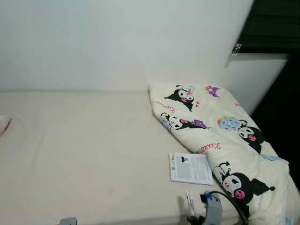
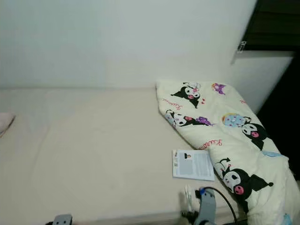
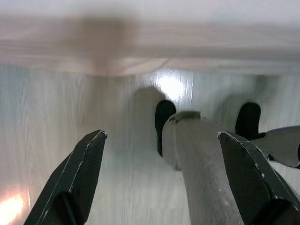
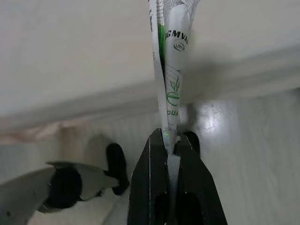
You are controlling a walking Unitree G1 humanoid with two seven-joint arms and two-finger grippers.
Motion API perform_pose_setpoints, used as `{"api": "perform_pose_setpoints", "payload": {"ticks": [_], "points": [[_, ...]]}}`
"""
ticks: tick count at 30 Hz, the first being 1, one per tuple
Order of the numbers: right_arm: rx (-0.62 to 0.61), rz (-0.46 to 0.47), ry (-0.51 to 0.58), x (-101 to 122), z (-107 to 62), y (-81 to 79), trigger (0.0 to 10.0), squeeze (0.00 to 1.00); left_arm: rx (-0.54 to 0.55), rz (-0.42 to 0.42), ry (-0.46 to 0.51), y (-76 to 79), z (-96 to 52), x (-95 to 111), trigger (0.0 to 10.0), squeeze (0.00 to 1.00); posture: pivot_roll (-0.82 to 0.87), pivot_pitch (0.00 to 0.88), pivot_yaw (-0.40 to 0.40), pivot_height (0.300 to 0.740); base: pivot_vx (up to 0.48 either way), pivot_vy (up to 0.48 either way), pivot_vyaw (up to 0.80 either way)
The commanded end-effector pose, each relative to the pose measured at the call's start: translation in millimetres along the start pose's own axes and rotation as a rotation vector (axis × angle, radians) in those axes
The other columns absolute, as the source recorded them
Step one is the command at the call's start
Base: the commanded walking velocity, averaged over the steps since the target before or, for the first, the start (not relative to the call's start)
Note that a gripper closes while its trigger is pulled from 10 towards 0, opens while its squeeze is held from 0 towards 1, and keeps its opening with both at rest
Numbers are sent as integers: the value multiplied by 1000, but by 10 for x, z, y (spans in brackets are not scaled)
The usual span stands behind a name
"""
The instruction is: Clean up the room
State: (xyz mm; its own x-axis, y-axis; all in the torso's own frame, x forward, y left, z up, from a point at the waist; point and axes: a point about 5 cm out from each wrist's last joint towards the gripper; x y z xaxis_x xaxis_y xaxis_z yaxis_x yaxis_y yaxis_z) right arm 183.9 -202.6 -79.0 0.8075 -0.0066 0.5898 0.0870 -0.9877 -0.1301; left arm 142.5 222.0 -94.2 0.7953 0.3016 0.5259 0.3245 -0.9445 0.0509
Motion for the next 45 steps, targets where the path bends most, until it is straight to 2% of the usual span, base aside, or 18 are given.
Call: {"api": "perform_pose_setpoints", "payload": {"ticks": [1, 3, 13, 23, 30, 45], "points": [[-21, -47, -57, -112, -24, 25, 10000, 0, -3, -6, -17, -14, -11, -62, 10000, 0, 88, 0, -90, 740, 0, 0, 719], [-35, -81, -79, -175, -37, 29, 10000, 0, -16, -9, -15, -3, -9, -55, 10000, 0, 87, 0, -88, 740, 0, 0, 738], [-45, -97, -91, -216, -37, 5, 10000, 0, -19, -6, -55, 30, -20, -157, 10000, 0, 80, 0, -78, 740, 0, 0, 763], [-59, -121, -96, -214, -46, 39, 10000, 0, -25, 5, -53, 31, -16, -140, 10000, 0, 81, 0, -83, 740, 0, 0, 763], [-55, -136, -49, -67, -17, 41, 10000, 0, -26, 21, -56, 29, -18, -147, 10000, 0, 81, 0, -78, 740, 0, 0, 763], [7, -192, 49, 298, 78, -102, 10000, 0, -32, 35, -52, 69, -17, -159, 10000, 0, 88, 0, -80, 740, 0, 0, 763]]}}
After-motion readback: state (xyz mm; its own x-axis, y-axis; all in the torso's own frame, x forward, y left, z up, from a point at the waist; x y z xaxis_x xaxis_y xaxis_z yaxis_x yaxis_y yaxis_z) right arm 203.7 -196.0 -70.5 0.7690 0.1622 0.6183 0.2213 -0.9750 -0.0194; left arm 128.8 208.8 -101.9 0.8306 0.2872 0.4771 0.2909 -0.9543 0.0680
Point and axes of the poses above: a point about 5 cm out from each wrist's last joint towards the gripper, its own z axis pointing out of the wrist towards the gripper, its own x axis along the axis of the wrist's last joint, y = z × x, and after that the axes turned 12 degrees about -z, right-handed
